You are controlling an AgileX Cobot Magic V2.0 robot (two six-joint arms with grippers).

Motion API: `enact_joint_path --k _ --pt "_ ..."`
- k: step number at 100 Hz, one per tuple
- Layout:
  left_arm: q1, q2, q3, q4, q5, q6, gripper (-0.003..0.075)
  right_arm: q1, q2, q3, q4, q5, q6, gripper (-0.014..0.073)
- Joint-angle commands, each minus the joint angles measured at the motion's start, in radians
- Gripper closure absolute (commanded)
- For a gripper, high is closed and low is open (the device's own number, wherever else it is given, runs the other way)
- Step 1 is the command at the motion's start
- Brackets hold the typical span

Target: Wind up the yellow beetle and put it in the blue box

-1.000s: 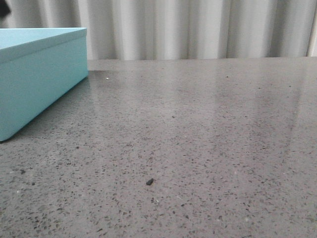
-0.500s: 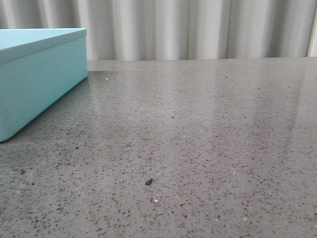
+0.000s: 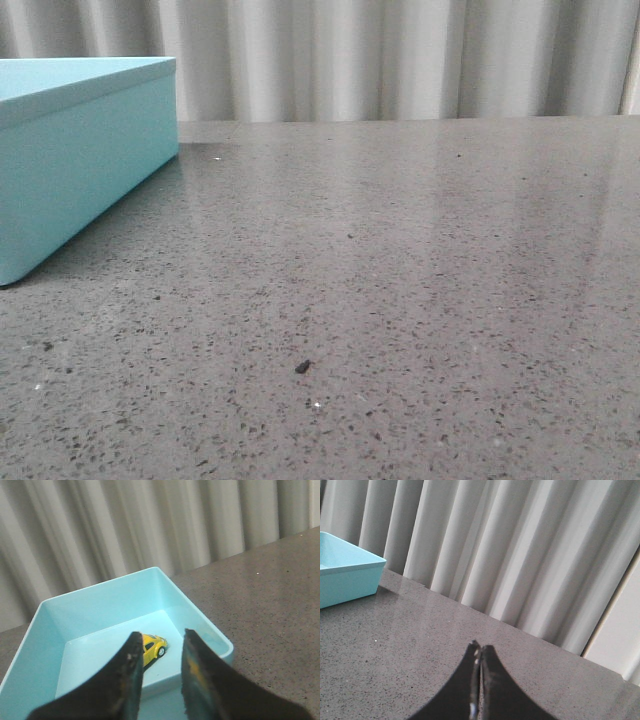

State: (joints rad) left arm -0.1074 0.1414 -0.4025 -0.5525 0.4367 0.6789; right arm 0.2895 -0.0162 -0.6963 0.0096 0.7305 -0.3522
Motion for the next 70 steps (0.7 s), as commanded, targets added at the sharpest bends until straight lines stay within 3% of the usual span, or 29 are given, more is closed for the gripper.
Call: enact_joint_path --k 1,4,25,70 --pt "-0.009 -0.013 0.006 -0.041 -0.091 -0.009 0.0708 0.002 -0.009 -0.016 -0.010 -0.088 -0.007 0.0645" --pt "-0.009 -0.015 0.011 -0.061 -0.089 -0.009 0.0743 0.002 -0.009 -0.016 -0.010 -0.088 -0.007 0.0645" --pt "-0.009 -0.015 0.012 -0.161 -0.071 -0.009 0.0741 0.002 -0.009 -0.016 -0.010 -0.088 -0.007 0.0645" --pt "-0.009 -0.015 0.012 -0.170 -0.057 -0.009 0.0741 0.002 -0.009 -0.016 -0.010 -0.088 -0.007 0.0645"
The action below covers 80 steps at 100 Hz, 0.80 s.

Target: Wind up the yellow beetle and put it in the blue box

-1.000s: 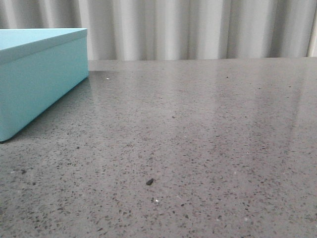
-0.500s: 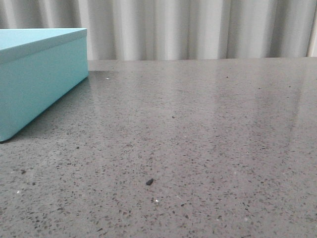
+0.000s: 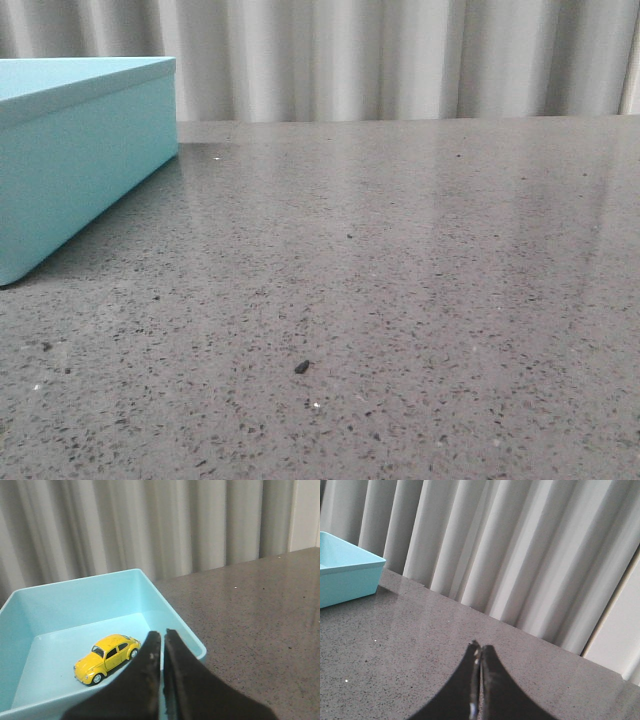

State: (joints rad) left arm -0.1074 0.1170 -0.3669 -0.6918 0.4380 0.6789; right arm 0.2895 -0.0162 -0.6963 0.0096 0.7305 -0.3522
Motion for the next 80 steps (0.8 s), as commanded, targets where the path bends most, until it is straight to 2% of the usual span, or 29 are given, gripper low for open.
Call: enact_joint_path --k 1,29,56,64,72,76,80 --pt "-0.009 0.010 -0.023 -0.031 -0.058 -0.009 0.0741 0.002 -0.009 -0.016 -0.010 -0.088 -0.007 0.0645" --pt "-0.009 0.010 -0.016 -0.037 -0.062 -0.009 0.0741 0.002 -0.009 -0.016 -0.010 -0.088 -0.007 0.0645" --pt "-0.009 0.008 0.107 -0.034 -0.067 -0.009 0.0741 0.002 -0.009 -0.016 -0.010 -0.088 -0.007 0.0645" --pt "-0.009 -0.002 0.149 0.039 -0.158 -0.015 0.0741 0.002 -0.009 -0.016 -0.010 -0.088 -0.007 0.0645" --pt "-0.009 -0.021 0.190 0.175 -0.234 -0.146 0.0741 0.002 -0.009 -0.016 -0.010 -0.088 -0.007 0.0645" --pt "-0.009 -0.031 0.221 0.277 -0.277 -0.285 0.0741 0.002 -0.009 -0.016 -0.010 -0.088 -0.007 0.0645" --pt "-0.009 -0.041 0.245 0.349 -0.311 -0.367 0.0741 0.002 -0.009 -0.016 -0.010 -0.088 -0.007 0.0645"
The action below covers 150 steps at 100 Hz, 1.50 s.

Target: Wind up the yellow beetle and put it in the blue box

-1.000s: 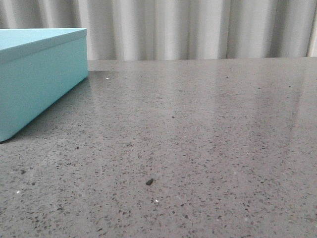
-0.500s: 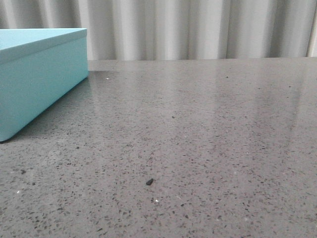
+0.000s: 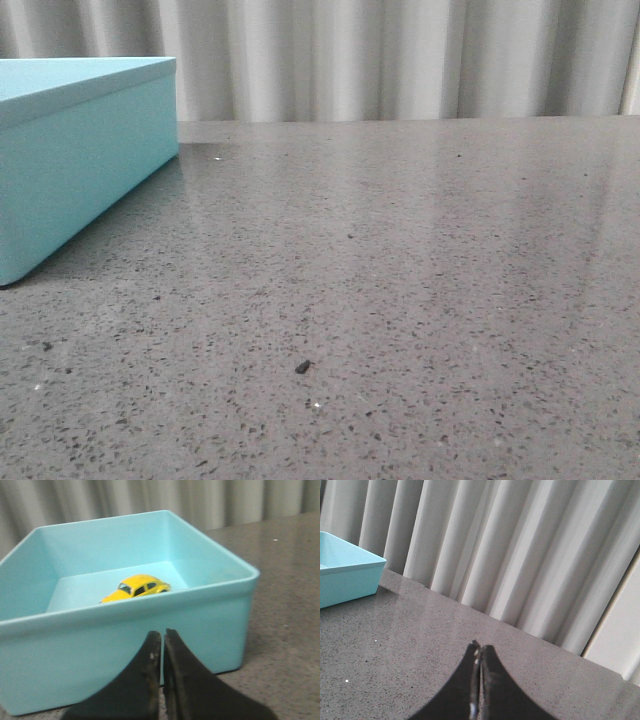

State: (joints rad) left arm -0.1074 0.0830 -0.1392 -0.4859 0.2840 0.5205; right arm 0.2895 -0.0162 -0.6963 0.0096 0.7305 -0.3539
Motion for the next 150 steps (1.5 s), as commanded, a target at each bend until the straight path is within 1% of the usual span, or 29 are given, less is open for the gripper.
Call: enact_joint_path --k 1,6,9,20,22,25,31,43,136,150 --pt "-0.009 -0.013 0.028 0.167 -0.170 -0.236 0.0741 0.002 -0.009 -0.016 -0.010 -0.088 -0.006 0.0645" --pt "-0.009 -0.029 0.063 0.245 -0.204 -0.311 0.0741 0.002 -0.009 -0.016 -0.010 -0.088 -0.006 0.0645" --pt "-0.009 -0.034 0.084 0.267 -0.219 -0.342 0.0741 0.002 -0.009 -0.016 -0.010 -0.088 -0.006 0.0645" --pt "-0.009 -0.050 0.163 0.362 -0.234 -0.534 0.0741 0.002 -0.009 -0.016 -0.010 -0.088 -0.006 0.0645" --pt "-0.009 -0.054 0.167 0.378 -0.223 -0.568 0.0741 0.002 -0.009 -0.016 -0.010 -0.088 -0.006 0.0645" --pt "-0.009 -0.057 0.164 0.413 -0.145 -0.603 0.0741 0.002 -0.009 -0.016 -0.010 -0.088 -0.006 0.0645" --pt "-0.009 -0.063 0.165 0.449 -0.103 -0.658 0.0741 0.002 -0.009 -0.016 -0.010 -0.088 -0.006 0.0645" --pt "-0.009 -0.104 0.165 0.441 0.015 -0.658 0.0741 0.002 -0.009 -0.016 -0.010 -0.088 -0.006 0.0645" --pt "-0.009 -0.117 0.165 0.439 0.021 -0.658 0.0741 0.002 -0.009 -0.014 -0.010 -0.076 -0.006 0.0645" --pt "-0.009 -0.117 0.165 0.439 0.021 -0.658 0.0741 0.002 -0.009 0.019 -0.111 -0.065 -0.006 0.0645"
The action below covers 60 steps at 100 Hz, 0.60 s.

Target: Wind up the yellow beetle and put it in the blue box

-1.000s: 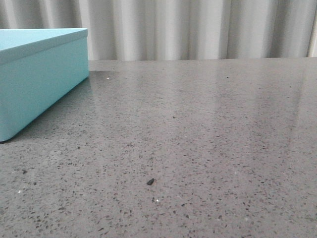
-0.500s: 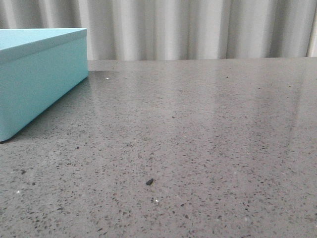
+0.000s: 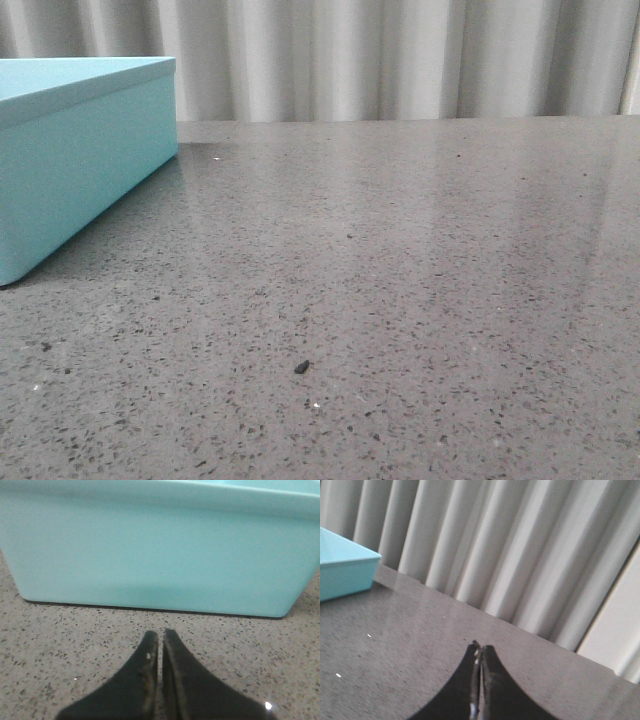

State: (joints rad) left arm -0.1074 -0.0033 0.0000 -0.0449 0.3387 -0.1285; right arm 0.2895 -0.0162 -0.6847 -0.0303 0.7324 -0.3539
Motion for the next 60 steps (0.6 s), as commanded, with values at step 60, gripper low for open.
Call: enact_joint_path --k 60 --pt "-0.009 -0.030 0.026 -0.002 -0.034 -0.009 0.0741 -0.180 -0.004 0.602 -0.098 -0.590 0.343 0.0645"
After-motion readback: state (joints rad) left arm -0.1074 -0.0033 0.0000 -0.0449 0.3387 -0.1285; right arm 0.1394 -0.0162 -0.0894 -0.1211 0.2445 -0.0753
